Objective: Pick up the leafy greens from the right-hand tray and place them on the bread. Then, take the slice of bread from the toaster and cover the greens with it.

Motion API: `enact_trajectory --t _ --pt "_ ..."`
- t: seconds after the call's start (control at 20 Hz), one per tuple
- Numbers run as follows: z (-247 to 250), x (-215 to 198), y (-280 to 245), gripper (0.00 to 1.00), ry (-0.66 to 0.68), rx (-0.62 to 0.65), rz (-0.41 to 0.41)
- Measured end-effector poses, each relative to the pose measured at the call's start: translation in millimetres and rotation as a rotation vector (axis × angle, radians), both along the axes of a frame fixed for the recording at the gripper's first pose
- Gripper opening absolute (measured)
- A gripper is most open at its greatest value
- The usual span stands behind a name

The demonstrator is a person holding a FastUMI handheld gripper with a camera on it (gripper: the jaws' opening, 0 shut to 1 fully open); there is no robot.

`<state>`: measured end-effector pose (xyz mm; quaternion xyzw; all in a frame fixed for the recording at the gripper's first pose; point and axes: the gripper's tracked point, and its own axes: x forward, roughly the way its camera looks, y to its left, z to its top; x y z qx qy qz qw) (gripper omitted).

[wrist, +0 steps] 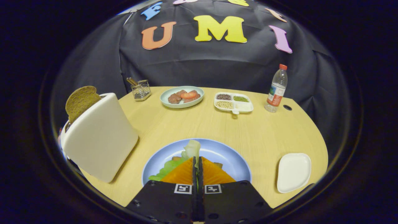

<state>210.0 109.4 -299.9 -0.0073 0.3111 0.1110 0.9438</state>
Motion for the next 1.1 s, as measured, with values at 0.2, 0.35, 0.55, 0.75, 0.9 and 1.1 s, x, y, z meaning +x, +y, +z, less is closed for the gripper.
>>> enact_trajectory --t 0.2,0.35,0.55,0.75,0.9,1.1 --pt "-4.7 5.1 -9.8 0.08 0.007 -0.022 -0.032" --pt "-0.1 3.5 -15.9 0.36 -0.011 -0.040 -0.039" --pt "20.4 -3.9 -22.2 0.81 -0.044 -0.032 -0.052" --pt "61.8 -19.1 -23.4 0.98 -0.116 -0.028 -0.075" --pt "102.5 -36.6 -4.7 0.98 -0.175 0.013 -0.061" --pt "158.1 -64.7 45.1 0.96 -0.223 0.101 0.035"
